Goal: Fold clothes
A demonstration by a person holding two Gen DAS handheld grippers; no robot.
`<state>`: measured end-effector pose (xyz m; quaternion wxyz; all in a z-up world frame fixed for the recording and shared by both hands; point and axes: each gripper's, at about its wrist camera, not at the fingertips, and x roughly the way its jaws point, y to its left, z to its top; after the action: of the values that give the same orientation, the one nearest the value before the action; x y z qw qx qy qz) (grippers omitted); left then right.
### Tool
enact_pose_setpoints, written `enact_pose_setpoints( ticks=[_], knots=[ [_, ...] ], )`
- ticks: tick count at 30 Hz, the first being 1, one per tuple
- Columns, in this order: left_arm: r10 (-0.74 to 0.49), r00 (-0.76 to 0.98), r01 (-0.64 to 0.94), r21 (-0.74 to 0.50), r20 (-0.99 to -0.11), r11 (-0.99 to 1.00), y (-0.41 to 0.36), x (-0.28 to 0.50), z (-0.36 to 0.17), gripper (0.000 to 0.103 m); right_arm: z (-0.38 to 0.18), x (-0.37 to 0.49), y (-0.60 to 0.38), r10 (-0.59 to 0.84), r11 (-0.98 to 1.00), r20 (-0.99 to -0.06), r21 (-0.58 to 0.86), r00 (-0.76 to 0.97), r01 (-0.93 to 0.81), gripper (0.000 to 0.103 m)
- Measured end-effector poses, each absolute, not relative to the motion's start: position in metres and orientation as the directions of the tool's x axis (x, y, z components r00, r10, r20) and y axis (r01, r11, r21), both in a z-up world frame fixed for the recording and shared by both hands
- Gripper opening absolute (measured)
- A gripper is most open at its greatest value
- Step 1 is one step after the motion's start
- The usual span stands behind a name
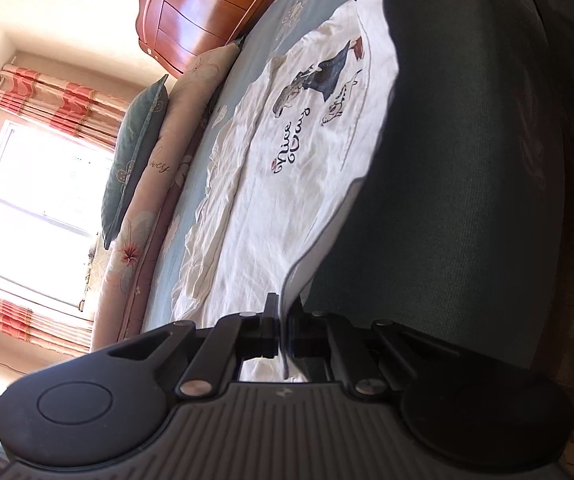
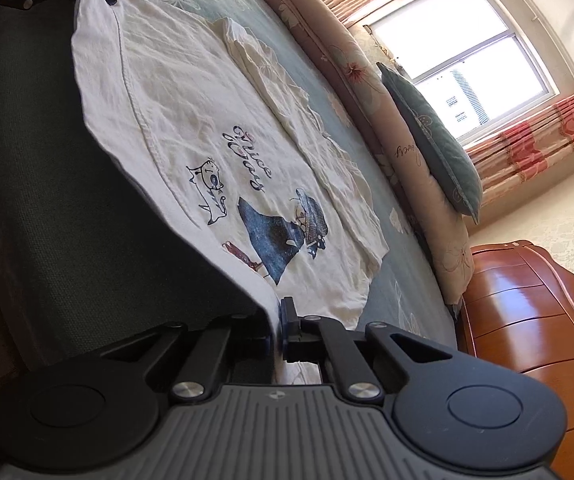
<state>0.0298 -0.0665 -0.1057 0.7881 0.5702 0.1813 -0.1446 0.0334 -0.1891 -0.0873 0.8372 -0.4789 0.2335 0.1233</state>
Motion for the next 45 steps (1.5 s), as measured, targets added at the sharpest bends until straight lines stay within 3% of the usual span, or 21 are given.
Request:
enact_pose_setpoints(
  ticks=[17, 33, 45],
  knots=[
    [-0.003, 0.931, 0.347, 0.880, -0.366, 0.324, -0.066, 0.101, -0.072, 0.003, -0.050, 0.101, -0.197, 0.006, 0.564, -0.444, -0.739, 0.896, -0.369, 0.004],
    [0.026, 0.948, 0.289, 0.890, -0.318, 0.352, -0.057, 0.201, -0.066, 0.005, -0.042, 0.222, -0.191, -0.004, 0.585, -0.378, -0.752, 0.926, -0.305, 0.004],
    [0.045, 0.941, 0.298, 0.884, -0.335, 0.359, -0.047, 0.272, -0.080, 0.009, -0.050, 0.314, -0.182, -0.021, 0.604, -0.380, -0.742, 0.925, -0.291, 0.004]
  ],
)
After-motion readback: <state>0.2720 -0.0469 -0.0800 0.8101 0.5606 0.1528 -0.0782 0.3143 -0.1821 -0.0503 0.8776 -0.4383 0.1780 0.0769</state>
